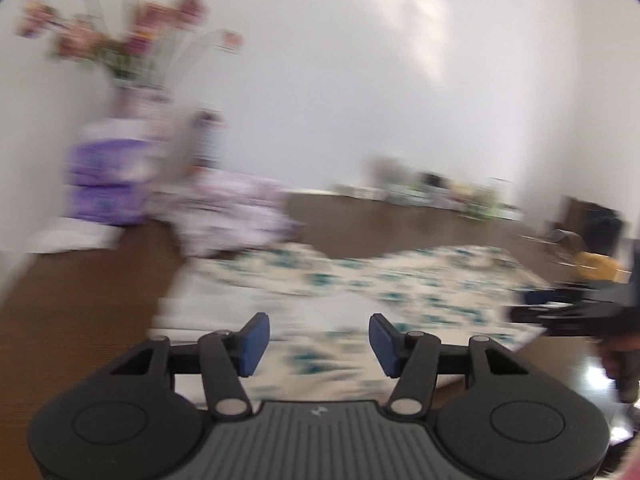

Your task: Fold clothes

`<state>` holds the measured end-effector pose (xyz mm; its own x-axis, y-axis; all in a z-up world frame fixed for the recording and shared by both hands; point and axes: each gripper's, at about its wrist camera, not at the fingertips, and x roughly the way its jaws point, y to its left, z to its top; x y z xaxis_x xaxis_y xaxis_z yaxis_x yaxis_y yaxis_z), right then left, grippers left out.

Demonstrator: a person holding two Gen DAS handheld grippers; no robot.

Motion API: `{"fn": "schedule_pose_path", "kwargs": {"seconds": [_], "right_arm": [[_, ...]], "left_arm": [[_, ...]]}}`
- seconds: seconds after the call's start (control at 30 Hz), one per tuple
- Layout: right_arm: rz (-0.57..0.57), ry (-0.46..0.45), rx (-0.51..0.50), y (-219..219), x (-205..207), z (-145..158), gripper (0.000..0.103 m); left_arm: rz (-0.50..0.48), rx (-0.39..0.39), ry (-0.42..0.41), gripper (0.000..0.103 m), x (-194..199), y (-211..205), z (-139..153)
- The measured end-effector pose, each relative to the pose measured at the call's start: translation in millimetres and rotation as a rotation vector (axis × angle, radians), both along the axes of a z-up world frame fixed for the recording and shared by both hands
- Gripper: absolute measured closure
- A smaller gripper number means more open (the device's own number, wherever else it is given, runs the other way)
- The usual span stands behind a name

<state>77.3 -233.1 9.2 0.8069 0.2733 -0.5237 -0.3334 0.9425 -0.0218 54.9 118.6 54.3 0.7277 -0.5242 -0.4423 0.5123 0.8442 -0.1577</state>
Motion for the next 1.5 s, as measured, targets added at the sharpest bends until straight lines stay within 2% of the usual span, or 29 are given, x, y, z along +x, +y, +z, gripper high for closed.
{"fn": "schedule_pose_path", "kwargs": {"seconds": [0.07, 0.17, 0.23, 0.4, 0.5, 0.67, 0.77, 0.83, 0.87, 0.93, 0.97, 1.07, 1.13, 1.2, 1.27, 1.37, 1.4, 1.43, 1.5], "right_arm": [[0.056, 0.016, 0.021, 10.4, 1.7, 0.6, 0.059], [0.105, 0.011, 0.001, 26.8, 1.8, 0.3, 0.059], [0.115, 0.003, -0.019, 30.8, 0.8, -0.7, 0.059], [0.129, 0.038, 0.009, 25.0, 3.7, -2.5, 0.059], [0.198, 0.031, 0.014, 41.7, 6.7, 1.0, 0.058], [0.373, 0.0, -0.015, 93.1, 6.1, 8.2, 0.059], [0.47, -0.021, -0.056, 128.0, 3.8, 12.2, 0.059], [0.526, -0.026, -0.073, 147.6, 2.7, 14.6, 0.058], [0.55, -0.028, -0.082, 157.1, 2.3, 15.6, 0.058], [0.572, -0.034, -0.103, 171.4, 2.6, 15.2, 0.058], [0.573, -0.031, -0.107, 175.8, 3.1, 14.0, 0.058], [0.569, -0.016, -0.11, 185.6, 4.6, 9.4, 0.058], [0.554, 0.002, -0.106, 185.0, 5.5, 6.3, 0.058], [0.543, 0.015, -0.103, 183.5, 5.9, 4.0, 0.058], [0.534, 0.018, -0.107, 181.4, 5.0, 3.0, 0.058], [0.509, 0.026, -0.091, 174.5, 3.6, 3.5, 0.058], [0.499, 0.031, -0.074, 170.1, 2.9, 4.4, 0.058], [0.489, 0.035, -0.056, 165.8, 2.2, 5.3, 0.058], [0.442, 0.042, -0.022, 152.8, 2.8, 7.7, 0.058]], "left_arm": [[-0.109, 0.012, 0.02, 0.049, 4.7, -35.3, -8.4], [-0.199, 0.056, 0.041, 0.05, 5.1, -69.9, -18.5], [-0.214, 0.063, 0.05, 0.05, -0.6, -68.6, -20.2], [0.011, 0.1, 0.075, 0.048, -12.7, -7.1, -19.4], [0.126, 0.116, 0.108, 0.046, -13.2, 31.5, -16.5], [0.081, 0.203, 0.139, 0.044, -15.9, 48.1, -21.2], [0.072, 0.287, 0.129, 0.044, -15.2, 49.4, -27.0], [0.052, 0.31, 0.119, 0.045, -11.4, 52.4, -30.2], [0.041, 0.322, 0.115, 0.048, -9.6, 53.8, -31.8], [0.004, 0.357, 0.114, 0.093, -1.8, 53.1, -36.6], [-0.004, 0.375, 0.099, 0.097, 0.8, 51.9, -37.4], [-0.029, 0.424, 0.052, 0.096, 6.9, 47.7, -39.1], [-0.044, 0.44, 0.04, 0.095, 10.3, 46.3, -42.0], [-0.046, 0.415, 0.044, 0.092, 12.6, 49.8, -43.1], [-0.026, 0.392, 0.06, 0.085, 14.8, 55.4, -41.8], [0.03, 0.342, 0.074, 0.064, 12.2, 63.6, -36.9], [0.05, 0.313, 0.071, 0.054, 9.6, 66.4, -33.7], [0.07, 0.263, 0.067, 0.048, 6.1, 70.4, -29.0], [0.107, 0.154, 0.056, 0.043, -0.8, 77.9, -18.9]]}}
